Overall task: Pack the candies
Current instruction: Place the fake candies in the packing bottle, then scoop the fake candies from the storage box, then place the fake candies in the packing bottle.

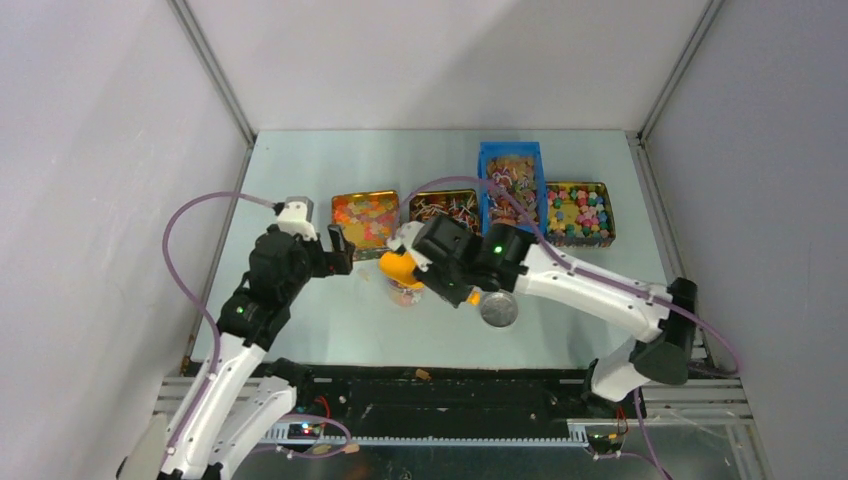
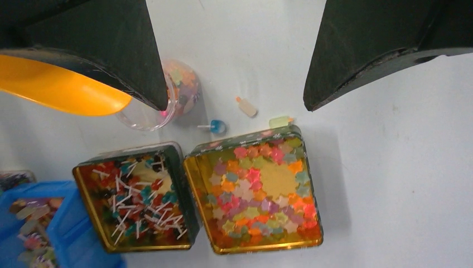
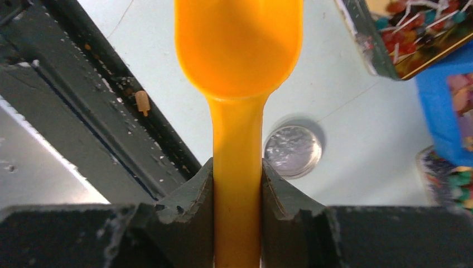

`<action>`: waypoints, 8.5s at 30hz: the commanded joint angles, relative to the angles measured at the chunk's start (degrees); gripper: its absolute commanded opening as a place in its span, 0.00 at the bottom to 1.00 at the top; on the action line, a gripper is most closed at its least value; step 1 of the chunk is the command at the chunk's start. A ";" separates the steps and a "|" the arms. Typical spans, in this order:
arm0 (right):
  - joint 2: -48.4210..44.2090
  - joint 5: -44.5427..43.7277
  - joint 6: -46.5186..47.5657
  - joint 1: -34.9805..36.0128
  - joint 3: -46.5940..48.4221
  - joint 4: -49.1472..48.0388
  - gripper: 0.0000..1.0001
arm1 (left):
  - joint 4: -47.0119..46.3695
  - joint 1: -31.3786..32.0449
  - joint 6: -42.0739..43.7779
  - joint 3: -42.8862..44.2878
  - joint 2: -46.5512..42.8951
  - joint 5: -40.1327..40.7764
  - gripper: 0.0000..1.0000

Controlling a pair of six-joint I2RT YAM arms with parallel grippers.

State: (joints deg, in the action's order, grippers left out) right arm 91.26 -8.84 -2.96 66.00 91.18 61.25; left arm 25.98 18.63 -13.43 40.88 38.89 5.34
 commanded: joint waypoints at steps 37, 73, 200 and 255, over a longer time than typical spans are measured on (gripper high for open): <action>-25.27 19.36 -13.19 -24.14 -31.67 -20.08 0.00 | -4.44 0.71 1.92 -1.67 -3.69 -2.87 1.00; 4.13 3.26 -5.15 -28.93 -2.62 -3.73 0.00 | -3.23 0.70 1.90 -0.63 -0.29 -2.10 1.00; 26.53 7.09 -0.28 -26.88 6.23 -14.99 0.00 | -3.05 1.14 2.18 -0.37 0.79 -0.99 0.98; -7.43 -6.74 -6.61 -8.78 -2.06 10.49 0.00 | -3.37 1.23 2.09 -0.45 -0.09 -1.39 0.98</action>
State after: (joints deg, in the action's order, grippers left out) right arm 87.02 -13.45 -6.13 54.72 89.17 67.05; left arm 23.59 19.38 -12.40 39.07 39.62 4.14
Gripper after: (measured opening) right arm 0.302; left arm 0.983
